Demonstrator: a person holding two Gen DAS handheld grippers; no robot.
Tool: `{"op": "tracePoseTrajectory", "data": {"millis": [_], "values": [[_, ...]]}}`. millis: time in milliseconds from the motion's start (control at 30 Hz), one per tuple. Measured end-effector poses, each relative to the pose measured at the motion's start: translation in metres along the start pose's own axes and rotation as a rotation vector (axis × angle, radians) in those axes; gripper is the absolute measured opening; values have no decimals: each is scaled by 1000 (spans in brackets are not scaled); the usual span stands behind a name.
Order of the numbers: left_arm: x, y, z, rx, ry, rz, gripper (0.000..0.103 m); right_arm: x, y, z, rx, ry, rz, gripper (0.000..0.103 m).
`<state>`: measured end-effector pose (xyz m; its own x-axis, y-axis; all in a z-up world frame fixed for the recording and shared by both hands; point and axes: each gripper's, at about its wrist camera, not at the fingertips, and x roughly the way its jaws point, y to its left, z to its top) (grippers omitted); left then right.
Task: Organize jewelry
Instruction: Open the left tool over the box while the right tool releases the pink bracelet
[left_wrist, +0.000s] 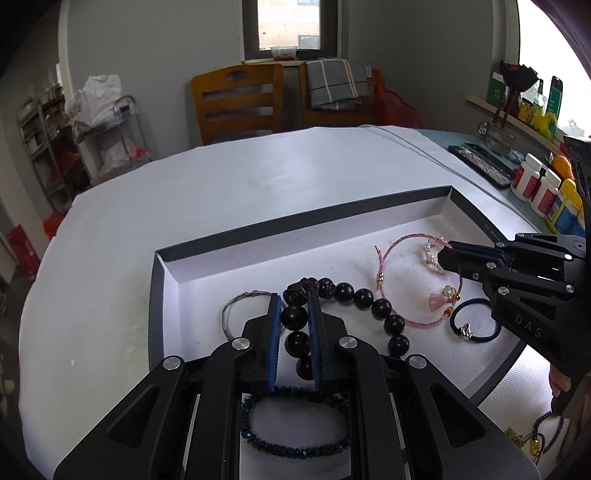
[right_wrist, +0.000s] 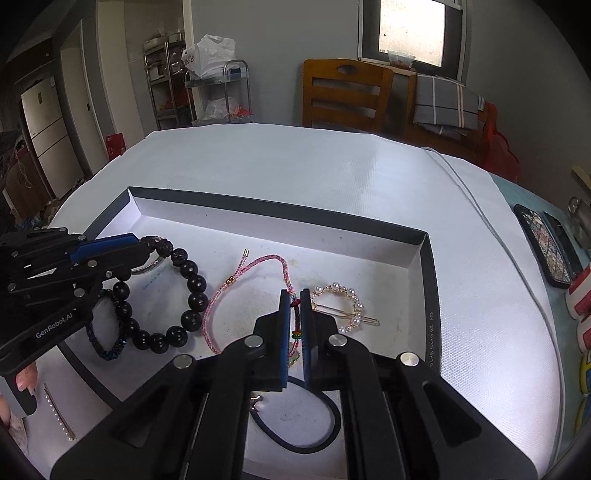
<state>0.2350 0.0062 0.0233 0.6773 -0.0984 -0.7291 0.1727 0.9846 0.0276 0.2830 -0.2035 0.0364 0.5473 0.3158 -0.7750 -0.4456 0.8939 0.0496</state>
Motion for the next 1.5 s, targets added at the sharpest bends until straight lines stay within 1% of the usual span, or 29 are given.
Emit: {"op": "tracePoseTrajectory", "data": {"millis": [200,267,300,333,367,433,500,567,600,633,700,733,833,867,900,967,1000,1033,1067,1133,1167,1200,1233,1500], "values": [[2,-3,0,13,6,15,15,-3,1,1,-5,-19,3,6],[1,-3,0,15,5,21,16,-4,1,1,-2,-21,2,11],[1,-3,0,15,3,23,16,-4,0,1,1,-23,2,17],[0,-2,0,12,-1,22,19,-5,-1,1,3,-24,1,21],[-1,-2,0,8,-4,21,26,-5,-1,1,6,-24,-3,23],[-3,-1,1,2,-15,24,32,-5,-2,1,14,-26,-3,25],[-5,-1,1,1,-20,23,32,-6,-3,2,15,-28,-5,26],[-6,-1,1,0,-24,28,36,-6,-3,2,15,-28,-9,32],[-6,-1,1,2,-27,30,37,-6,-3,2,15,-30,-12,37],[-7,-1,1,2,-30,33,38,-6,-3,2,13,-33,-16,40],[-7,-1,1,2,-33,36,39,-7,-3,2,15,-38,-22,42],[-8,-1,1,1,-34,37,41,-8,-3,2,20,-40,-21,46],[-9,-2,2,2,-43,48,51,-11,-6,3,31,-51,-25,55],[-10,-1,2,3,-46,51,55,-13,-6,3,34,-56,-29,56],[-11,-1,2,1,-51,54,56,-15,-7,4,39,-62,-32,57],[-12,0,2,-2,-58,58,66,-19,-10,4,52,-73,-31,63],[-13,1,3,-5,-64,63,69,-21,-11,5,57,-80,-29,69],[-15,1,3,-7,-75,72,75,-24,-12,5,61,-90,-28,76],[-16,2,3,-10,-84,80,80,-26,-12,6,64,-97,-27,78],[-20,4,4,-20,-105,96,82,-29,-12,7,66,-109,-29,84],[-21,5,4,-25,-109,98,85,-30,-12,7,67,-114,-31,87],[-22,6,4,-31,-112,99,86,-31,-12,7,68,-119,-34,92],[-22,7,4,-36,-114,103,88,-32,-12,7,69,-126,-38,96],[-34,8,8,-42,-125,133,91,-40,-16,11,97,-146,-71,97]]}}
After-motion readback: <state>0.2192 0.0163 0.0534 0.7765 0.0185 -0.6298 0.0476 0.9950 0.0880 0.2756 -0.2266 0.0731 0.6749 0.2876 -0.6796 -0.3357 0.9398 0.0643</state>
